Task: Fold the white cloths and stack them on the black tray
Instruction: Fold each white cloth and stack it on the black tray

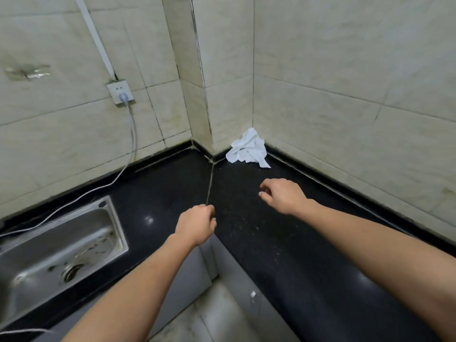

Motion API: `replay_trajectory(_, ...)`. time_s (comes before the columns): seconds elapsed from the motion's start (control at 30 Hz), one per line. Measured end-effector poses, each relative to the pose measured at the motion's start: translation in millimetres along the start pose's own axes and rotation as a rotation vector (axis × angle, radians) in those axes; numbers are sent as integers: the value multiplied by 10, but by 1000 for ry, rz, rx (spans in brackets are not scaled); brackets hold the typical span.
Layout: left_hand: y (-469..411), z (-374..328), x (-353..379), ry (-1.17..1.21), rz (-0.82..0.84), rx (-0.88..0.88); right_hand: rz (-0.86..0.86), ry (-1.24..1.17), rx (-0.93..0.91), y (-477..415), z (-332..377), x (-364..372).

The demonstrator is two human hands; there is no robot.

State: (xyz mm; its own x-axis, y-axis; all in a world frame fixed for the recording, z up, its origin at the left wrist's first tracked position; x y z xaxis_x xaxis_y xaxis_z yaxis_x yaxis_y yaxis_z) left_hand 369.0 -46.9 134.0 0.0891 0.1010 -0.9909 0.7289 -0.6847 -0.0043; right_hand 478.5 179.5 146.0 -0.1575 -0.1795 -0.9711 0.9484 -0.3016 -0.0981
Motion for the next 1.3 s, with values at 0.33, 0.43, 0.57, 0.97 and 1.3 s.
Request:
replay_trajectory(0.33, -1533, 784, 44, 3, 50, 112, 2, 4, 126, -1416, -90, 438)
replay_trajectory(0.43, -2019, 1112, 17, -12, 81, 167, 3, -13, 216, -1861, -65, 582)
replay_trajectory(0.57, -2514, 1457, 20, -34, 128, 203, 26, -64, 295, -2243, 23, 817)
replay_trajectory(0.97, -3484, 1525, 565, 15, 298, 302, 112, -62, 537, -2944, -681, 1336)
replay_trajectory(1.3, -4232, 1452, 1182, -10, 422, 253, 75, -201, 850, -3760, -1825, 2066)
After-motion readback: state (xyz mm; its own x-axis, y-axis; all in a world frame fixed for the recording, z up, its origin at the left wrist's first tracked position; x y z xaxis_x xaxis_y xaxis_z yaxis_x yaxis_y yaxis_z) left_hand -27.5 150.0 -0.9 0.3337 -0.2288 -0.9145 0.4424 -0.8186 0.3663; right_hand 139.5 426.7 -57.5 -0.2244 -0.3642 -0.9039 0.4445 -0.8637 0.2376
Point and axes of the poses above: each hand's wrist, its own y-axis away from the middle knuckle, its own x-axis out of the palm, z = x × y, the point moved 2 cm from there along -y, towards the middle knuckle, and after that the axes turned 7 degrees about -x, right-handed, at the moved point
